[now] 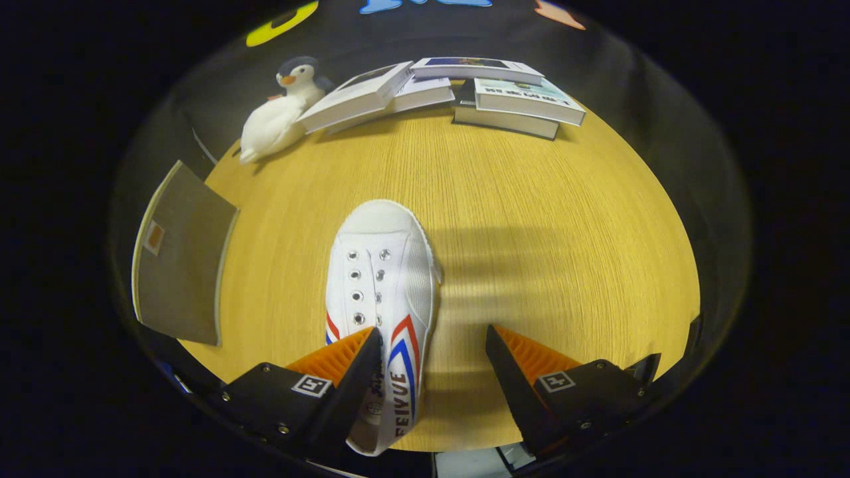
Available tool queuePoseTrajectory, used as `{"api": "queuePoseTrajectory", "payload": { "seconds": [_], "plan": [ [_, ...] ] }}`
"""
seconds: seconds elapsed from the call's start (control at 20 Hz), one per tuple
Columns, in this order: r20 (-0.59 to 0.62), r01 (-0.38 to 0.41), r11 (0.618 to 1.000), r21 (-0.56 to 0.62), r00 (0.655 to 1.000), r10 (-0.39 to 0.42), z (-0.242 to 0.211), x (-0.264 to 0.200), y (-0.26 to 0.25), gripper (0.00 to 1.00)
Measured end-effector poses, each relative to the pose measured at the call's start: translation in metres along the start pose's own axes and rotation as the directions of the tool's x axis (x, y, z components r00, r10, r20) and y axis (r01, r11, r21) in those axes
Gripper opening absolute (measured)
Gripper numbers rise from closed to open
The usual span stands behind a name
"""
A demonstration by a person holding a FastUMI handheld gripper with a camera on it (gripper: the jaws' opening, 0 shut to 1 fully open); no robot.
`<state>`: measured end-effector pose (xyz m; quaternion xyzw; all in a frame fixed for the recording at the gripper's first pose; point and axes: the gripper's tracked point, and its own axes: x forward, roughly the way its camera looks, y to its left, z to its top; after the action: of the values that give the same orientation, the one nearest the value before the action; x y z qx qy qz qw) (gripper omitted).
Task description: Open the storage box then place both shoes into the box .Put the left shoe in first, then the right shoe, with the right side of both shoes facing outward in a uniform manner.
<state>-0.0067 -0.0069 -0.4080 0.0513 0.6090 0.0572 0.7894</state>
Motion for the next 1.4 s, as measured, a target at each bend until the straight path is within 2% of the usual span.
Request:
{"api": "queuePoseTrajectory", "payload": {
  "seconds": [0.2, 0.3, 0.35, 0.5, 0.55, 0.7, 0.75, 0.9, 1.4],
  "plan": [
    [-0.014, -0.024, 0.999, 0.042, 1.000, 0.025, -0.003, 0.002, 0.004, 0.84],
    [-0.010, -0.070, 0.995, 0.072, 0.997, 0.071, -0.004, 0.005, 0.015, 0.77],
    [-0.003, -0.061, 0.996, 0.072, 0.998, 0.061, 0.001, 0.008, 0.016, 0.42],
    [-0.020, -0.001, 1.000, 0.017, 1.000, 0.001, -0.002, 0.003, 0.010, 0.42],
    [-0.015, 0.001, 0.999, 0.038, 1.000, -0.001, 0.002, 0.000, 0.012, 0.21],
    [0.025, 0.030, 0.997, 0.069, 0.999, -0.032, 0.006, -0.003, 0.012, 0.19],
    [0.022, 0.008, 0.995, 0.095, 1.000, -0.010, 0.005, -0.009, 0.013, 0.00],
    [0.019, -0.063, 0.978, 0.197, 0.998, 0.061, 0.002, -0.015, 0.026, 0.00],
    [0.100, -0.142, 0.976, 0.167, 0.987, 0.127, 0.038, -0.081, 0.090, 0.00]
  ]
}}
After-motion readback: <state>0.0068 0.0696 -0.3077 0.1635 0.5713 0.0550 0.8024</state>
